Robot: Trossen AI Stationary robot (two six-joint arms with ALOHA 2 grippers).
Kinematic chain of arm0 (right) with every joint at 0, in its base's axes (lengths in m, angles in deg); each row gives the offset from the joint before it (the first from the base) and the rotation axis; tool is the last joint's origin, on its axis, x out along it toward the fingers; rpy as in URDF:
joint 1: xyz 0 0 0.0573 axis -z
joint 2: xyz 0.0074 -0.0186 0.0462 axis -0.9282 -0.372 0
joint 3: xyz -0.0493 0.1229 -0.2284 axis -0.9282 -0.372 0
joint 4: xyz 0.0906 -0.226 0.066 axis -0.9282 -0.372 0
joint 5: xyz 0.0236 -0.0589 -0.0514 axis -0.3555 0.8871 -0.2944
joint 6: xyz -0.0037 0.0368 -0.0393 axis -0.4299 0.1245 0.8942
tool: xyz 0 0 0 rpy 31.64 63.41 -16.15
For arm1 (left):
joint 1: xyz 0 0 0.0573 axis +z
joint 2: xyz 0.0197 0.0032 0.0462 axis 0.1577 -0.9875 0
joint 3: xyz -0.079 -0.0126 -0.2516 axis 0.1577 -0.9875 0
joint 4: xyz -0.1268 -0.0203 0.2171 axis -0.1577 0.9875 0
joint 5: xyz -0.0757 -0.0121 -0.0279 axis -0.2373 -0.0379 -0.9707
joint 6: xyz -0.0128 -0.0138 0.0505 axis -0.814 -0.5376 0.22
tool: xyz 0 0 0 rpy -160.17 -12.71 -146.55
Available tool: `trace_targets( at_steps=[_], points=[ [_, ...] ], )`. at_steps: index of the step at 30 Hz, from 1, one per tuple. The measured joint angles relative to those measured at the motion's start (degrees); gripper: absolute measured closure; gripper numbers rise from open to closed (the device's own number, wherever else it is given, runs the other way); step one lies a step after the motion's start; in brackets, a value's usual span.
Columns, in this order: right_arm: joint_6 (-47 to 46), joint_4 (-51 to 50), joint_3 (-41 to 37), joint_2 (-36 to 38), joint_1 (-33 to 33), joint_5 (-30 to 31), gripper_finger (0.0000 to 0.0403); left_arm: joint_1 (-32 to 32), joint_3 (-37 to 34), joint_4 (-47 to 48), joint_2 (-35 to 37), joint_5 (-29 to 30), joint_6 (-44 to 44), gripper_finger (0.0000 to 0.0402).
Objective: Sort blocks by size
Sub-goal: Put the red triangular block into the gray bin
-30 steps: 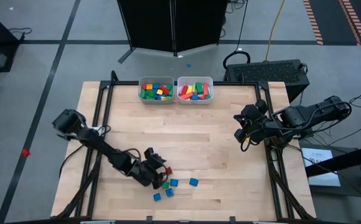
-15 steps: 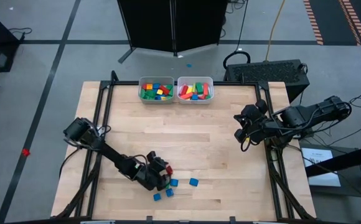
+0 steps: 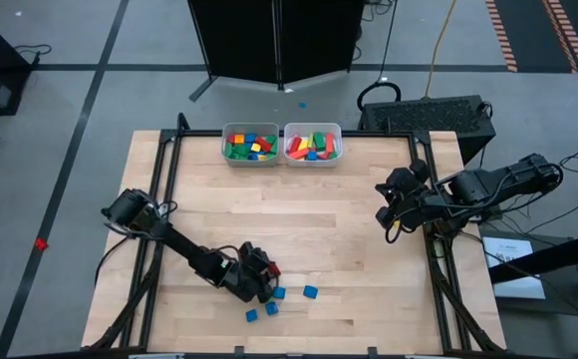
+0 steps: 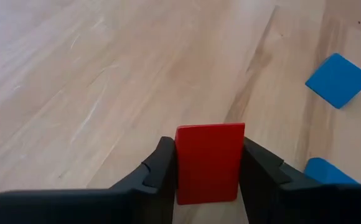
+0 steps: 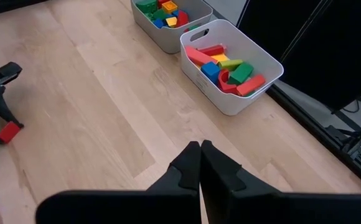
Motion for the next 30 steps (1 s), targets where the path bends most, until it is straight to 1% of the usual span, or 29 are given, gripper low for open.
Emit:
trace_targets(
  at_steps=[3,6,8,10,11,13,15,17,19,21,24,27,30],
  points=[
    [0.0,-0.04,0.0,0.0,0.0,0.0,0.0403,1.28,0.16,1.21,2.74,-2.79,-0.15,0.028],
    [0.0,-0.04,0.0,0.0,0.0,0.0,0.0403,4.15,0.01,4.59,8.73,-3.87,-0.08,0.028],
    [-0.01,-0.04,0.0,0.0,0.0,0.02,0.0403,7.54,0.31,8.98,14.1,-3.28,0.17,0.028],
    [-0.25,-0.04,0.0,0.0,0.0,0.04,0.0403,12.01,0.21,16.48,19.26,-2.33,1.52,0.028],
    [-0.26,-0.03,0.0,0.0,0.0,0.05,0.0403,14.54,0.05,19.58,21.62,-1.79,3.38,0.028],
    [-0.37,0.01,-0.02,0.0,0.01,0.09,0.0403,20.16,0.13,22.61,26.45,-0.65,8.77,0.028],
    [-0.83,0.01,-0.02,0.02,0.0,0.13,0.0403,26.48,0.18,24.17,30.5,-0.36,15.68,0.028],
    [-1.34,0.01,-0.02,0.0,0.0,0.35,0.0403,32.95,0.21,24.25,33.1,-0.4,21.87,0.028],
    [-1.77,0.01,-0.02,0.02,0.0,0.4,0.0403,39.44,0.16,23.57,34.98,-1.13,26.73,0.028],
    [-1.83,0.09,-0.02,0.02,0.0,0.42,0.0403,45.5,0.29,22.5,36.01,-3.97,30.58,0.028],
    [-1.95,0.17,-0.02,0.02,0.01,0.46,0.0403,53.17,0.25,22.96,35.38,-8.97,34.36,0.028],
    [-2.16,0.18,-0.02,0.02,0.0,0.46,0.0403,58.5,0.25,23.21,33.94,-12.57,37.88,0.028],
    [-2.36,0.2,-0.02,0.02,0.01,0.46,0.0403,62.26,0.23,23.24,31.77,-13.01,39.36,0.028]
  ],
)
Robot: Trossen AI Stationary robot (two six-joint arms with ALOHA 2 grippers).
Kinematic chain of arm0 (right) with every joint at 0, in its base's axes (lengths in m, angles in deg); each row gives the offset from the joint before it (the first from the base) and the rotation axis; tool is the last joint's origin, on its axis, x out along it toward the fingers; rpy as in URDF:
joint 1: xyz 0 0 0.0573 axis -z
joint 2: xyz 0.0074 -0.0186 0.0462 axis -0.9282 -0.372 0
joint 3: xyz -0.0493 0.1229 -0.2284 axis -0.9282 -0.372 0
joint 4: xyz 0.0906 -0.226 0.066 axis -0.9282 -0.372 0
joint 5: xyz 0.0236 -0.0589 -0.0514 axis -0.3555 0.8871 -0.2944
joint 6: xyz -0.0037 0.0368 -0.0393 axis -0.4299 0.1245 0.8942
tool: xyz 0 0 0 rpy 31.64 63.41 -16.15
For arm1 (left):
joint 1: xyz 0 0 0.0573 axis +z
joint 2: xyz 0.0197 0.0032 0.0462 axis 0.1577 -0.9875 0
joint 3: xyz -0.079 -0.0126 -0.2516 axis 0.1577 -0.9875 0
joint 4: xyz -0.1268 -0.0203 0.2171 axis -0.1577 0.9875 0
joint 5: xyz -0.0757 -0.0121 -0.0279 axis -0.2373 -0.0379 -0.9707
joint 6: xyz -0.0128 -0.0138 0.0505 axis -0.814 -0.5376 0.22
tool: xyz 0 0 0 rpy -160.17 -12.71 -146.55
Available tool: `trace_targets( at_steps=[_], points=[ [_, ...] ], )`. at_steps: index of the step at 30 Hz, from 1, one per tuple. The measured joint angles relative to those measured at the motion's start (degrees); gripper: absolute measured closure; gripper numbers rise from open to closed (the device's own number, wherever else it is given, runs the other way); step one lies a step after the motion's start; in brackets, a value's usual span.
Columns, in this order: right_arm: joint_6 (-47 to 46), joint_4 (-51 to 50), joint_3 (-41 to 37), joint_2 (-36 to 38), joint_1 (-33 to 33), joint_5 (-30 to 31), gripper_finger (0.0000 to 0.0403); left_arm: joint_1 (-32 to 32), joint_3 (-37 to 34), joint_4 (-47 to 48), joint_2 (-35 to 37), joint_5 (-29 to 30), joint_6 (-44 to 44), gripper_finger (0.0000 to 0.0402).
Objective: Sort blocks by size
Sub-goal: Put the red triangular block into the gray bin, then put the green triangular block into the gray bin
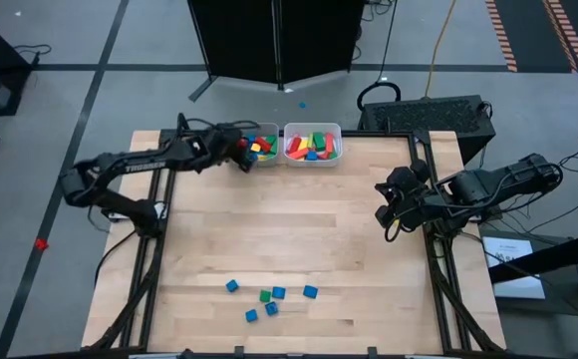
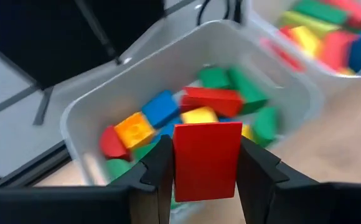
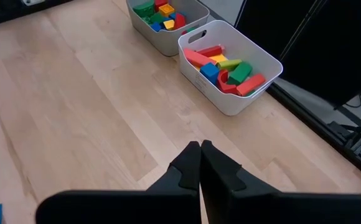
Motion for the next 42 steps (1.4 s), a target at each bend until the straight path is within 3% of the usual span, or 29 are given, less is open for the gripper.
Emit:
trace_targets(
  at_steps=[3,7,11,14,18,22,27,32,37,42],
  points=[
    [-0.51,-0.01,0.0,0.0,-0.01,0.0,0.0403,2.85,0.0,-0.75,-2.11,-0.02,0.3,0.0265],
    [-0.63,-0.04,0.0,0.0,-0.01,0.0,0.0403,4.99,0.0,-2.51,-4.63,-0.64,3.19,0.0162],
    [-0.75,-0.05,0.0,0.0,0.0,0.0,0.0403,5.47,0.0,-2.04,-5.14,-8.29,2.76,0.0087],
    [-0.91,-0.08,0.0,0.0,-0.01,0.0,0.0403,4.2,0.0,0.15,-4.9,-16.98,1.92,0.0071],
    [-0.9,-0.15,0.0,0.0,-0.01,0.0,0.0403,-0.59,0.04,3.46,-2.87,-33.02,-0.76,0.0068],
    [-0.67,-0.17,0.0,0.0,0.0,0.0,0.0403,-12.33,0.02,5.33,-0.13,-38.03,-1.81,0.0067],
    [-0.12,-0.18,0.0,0.0,-0.01,0.0,0.0403,-31.27,0.02,3.9,0.62,-33.9,-2.05,0.0066],
    [0.23,-0.19,0.0,0.0,-0.01,-0.16,0.0403,-46.8,-0.17,1.48,-0.67,-21.08,-8.22,0.0066],
    [0.39,-0.16,0.0,0.0,-0.01,-0.2,0.0403,-57.4,-0.17,-2.3,-2.94,-9.56,-14.47,0.0066],
    [0.42,-0.04,0.0,-0.01,-0.01,-0.25,0.0403,-63.25,-0.15,-7.75,-6.58,-4.58,-19.08,0.0066]
  ],
)
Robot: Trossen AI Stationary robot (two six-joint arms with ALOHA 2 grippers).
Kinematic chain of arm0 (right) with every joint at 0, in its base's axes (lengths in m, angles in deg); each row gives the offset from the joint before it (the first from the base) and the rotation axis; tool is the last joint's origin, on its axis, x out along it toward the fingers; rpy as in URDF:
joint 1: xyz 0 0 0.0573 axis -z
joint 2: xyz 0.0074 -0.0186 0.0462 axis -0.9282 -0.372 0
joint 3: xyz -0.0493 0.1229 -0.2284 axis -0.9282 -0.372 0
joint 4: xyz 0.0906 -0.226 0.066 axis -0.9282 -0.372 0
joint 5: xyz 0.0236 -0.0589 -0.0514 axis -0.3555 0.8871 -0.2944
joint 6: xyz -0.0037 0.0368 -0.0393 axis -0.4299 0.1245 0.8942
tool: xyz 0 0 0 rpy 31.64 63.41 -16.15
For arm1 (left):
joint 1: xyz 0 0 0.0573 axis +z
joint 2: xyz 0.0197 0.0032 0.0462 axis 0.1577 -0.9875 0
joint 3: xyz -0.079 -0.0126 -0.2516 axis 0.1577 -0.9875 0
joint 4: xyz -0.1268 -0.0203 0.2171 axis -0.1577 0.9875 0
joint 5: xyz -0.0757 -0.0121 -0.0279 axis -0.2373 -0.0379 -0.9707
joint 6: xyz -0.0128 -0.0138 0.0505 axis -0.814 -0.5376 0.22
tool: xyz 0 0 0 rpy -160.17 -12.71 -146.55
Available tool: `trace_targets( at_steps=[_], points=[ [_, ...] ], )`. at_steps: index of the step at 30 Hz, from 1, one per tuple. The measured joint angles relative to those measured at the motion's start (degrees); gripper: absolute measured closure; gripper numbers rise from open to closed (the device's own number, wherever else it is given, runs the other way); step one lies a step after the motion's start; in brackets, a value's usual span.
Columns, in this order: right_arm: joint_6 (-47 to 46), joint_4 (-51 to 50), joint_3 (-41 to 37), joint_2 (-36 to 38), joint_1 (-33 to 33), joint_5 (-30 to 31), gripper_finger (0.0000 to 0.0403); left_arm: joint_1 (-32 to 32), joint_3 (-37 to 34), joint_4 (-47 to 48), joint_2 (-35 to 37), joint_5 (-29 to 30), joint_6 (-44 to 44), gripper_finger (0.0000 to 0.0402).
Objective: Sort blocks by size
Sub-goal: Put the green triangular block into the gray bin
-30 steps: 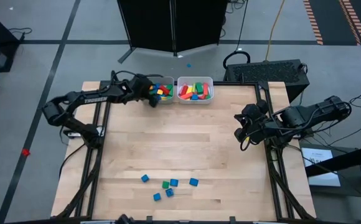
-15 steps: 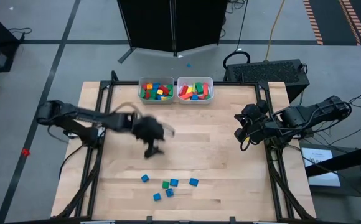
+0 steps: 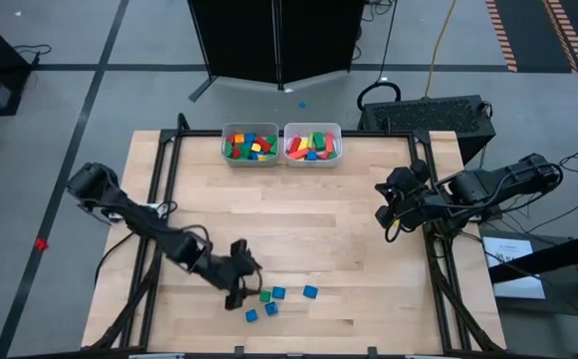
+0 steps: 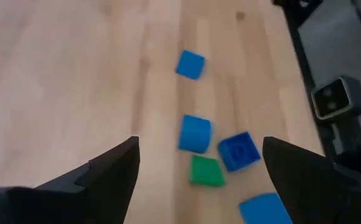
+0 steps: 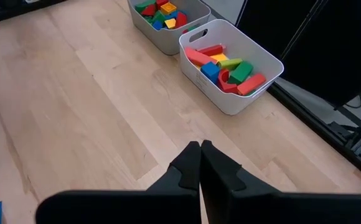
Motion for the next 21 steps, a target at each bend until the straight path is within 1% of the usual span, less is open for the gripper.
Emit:
trace_targets(
  at_steps=[3,7,11,16,21],
  points=[
    [-0.09,0.19,0.0,0.01,0.0,-0.04,0.0403,-2.28,-0.04,-2.43,-2.91,0.8,-0.63,0.0066],
    [-0.24,0.48,0.0,-0.01,0.01,-0.11,0.0403,-3.84,-0.02,-6.87,-7.56,1.05,-1.0,0.0066],
    [-0.83,0.44,0.0,-0.01,0.0,-0.31,0.0403,-4.38,-0.01,-10.66,-12.46,1.53,-3.38,0.0066],
    [-1.01,0.47,0.0,-0.01,0.01,-0.31,0.0403,-4.38,0.0,-11.28,-18.11,1.65,-5.29,0.0066],
    [-1.49,0.44,0.0,-0.01,0.02,-0.3,0.0403,-4.44,0.08,-13.91,-21.13,3.71,-6.06,0.0072]
  ],
)
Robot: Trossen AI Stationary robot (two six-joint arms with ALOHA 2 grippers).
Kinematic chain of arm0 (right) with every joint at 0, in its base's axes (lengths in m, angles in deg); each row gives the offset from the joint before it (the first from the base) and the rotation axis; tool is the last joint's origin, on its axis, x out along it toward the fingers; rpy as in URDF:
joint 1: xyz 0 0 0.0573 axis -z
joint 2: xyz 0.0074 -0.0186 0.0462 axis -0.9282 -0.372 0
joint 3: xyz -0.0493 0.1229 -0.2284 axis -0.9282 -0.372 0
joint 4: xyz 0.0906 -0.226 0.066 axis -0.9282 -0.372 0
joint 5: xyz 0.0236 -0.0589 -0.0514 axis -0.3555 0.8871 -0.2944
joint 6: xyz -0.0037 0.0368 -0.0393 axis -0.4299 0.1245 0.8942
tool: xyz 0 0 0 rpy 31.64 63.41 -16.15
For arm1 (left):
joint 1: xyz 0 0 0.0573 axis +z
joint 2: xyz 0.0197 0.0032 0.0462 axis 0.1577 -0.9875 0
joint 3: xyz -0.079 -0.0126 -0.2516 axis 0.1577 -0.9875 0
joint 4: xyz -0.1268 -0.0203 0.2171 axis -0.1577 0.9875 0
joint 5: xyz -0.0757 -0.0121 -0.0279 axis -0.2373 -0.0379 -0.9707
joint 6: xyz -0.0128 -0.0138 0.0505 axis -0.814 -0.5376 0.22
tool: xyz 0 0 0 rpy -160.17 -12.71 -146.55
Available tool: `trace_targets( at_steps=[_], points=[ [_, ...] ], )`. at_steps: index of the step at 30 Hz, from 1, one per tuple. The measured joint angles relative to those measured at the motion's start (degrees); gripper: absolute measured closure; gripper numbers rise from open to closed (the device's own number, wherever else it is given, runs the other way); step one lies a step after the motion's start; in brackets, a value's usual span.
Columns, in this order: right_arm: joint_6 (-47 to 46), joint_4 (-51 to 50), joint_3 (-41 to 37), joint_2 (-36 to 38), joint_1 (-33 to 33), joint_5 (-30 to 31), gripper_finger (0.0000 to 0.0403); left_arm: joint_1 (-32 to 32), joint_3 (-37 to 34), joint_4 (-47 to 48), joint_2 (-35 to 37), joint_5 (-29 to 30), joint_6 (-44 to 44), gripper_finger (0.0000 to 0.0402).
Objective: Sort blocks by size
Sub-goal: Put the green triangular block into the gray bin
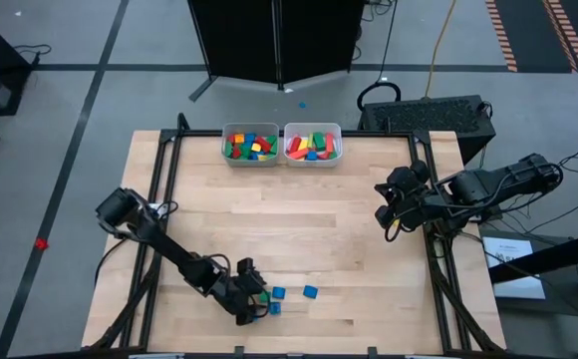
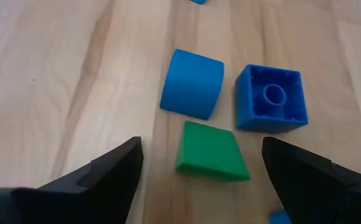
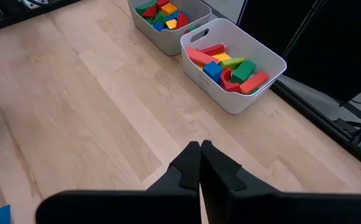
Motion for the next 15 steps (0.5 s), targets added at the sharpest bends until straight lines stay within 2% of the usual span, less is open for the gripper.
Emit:
trace_targets(
  at_steps=[5,12,15],
  points=[
    [0.02,-0.09,0.0,0.0,0.0,0.0,0.0403,0.19,0.03,0.05,-0.4,1.35,-0.19,0.0127],
    [0.35,-0.13,0.0,0.0,0.0,0.03,0.0403,0.72,0.0,0.23,-0.49,1.25,-0.55,0.0263],
    [0.77,-0.15,0.0,0.0,-0.01,0.04,0.0403,1.18,0.08,-0.29,-0.35,-0.91,-0.64,0.0276]
  ],
)
